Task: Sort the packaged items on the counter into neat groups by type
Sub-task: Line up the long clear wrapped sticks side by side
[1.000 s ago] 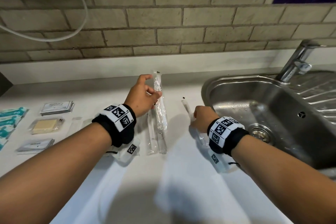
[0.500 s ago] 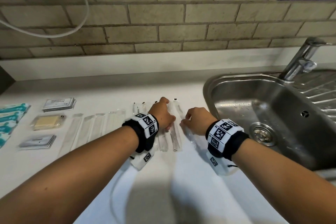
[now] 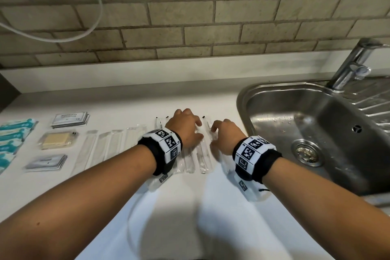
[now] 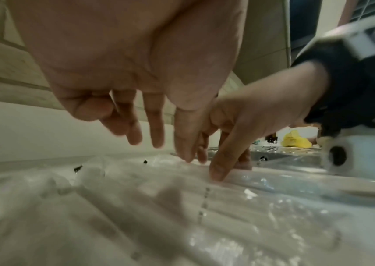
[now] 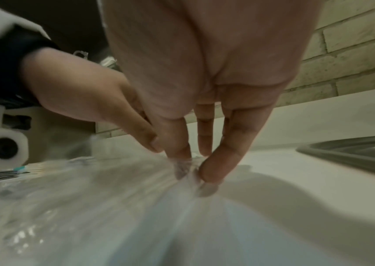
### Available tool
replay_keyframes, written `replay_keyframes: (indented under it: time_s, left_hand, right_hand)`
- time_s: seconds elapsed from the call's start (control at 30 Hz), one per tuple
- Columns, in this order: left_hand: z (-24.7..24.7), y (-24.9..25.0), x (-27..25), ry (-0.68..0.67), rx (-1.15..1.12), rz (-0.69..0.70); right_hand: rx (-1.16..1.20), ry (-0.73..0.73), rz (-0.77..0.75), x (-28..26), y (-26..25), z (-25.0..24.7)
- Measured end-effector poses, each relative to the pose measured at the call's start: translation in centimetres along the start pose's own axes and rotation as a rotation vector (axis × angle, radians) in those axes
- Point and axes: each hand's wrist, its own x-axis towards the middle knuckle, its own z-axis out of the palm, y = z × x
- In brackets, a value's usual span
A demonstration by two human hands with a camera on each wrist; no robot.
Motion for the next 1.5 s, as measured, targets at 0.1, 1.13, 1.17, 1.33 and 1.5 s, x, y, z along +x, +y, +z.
replay_keyframes:
  time_s: [0.1,1.13,1.17,1.33,1.5]
  left_hand:
    - [-0.4,-0.2,-1.5,-0.133,0.206,0.075]
    - [-0.9,-4.3,-3.6,-0.148,0.192,0.052]
    - [-0.9,-4.6,-4.1,-0.160,0.208,0.062]
    - [-0.1,-4.6,-4.9,-0.181,0.236,0.105]
    - [0.5,-4.3,-4.7,-0.189,0.237,0.119]
  right_hand:
    - [0.003,-0.022,0.020,0.0,0.0,0.2]
    - [-0.243,0.002,-0.161,-1.2,-1.6,-0.2]
    - [-0.266,-0.016,-0.197,-1.3,-1.7,0.0]
    - [-0.366,-0.109,-0.273,-1.9,-2.2,1.1]
    - [-0.353,-0.151,-0.262,-1.8,-2.3,1.2]
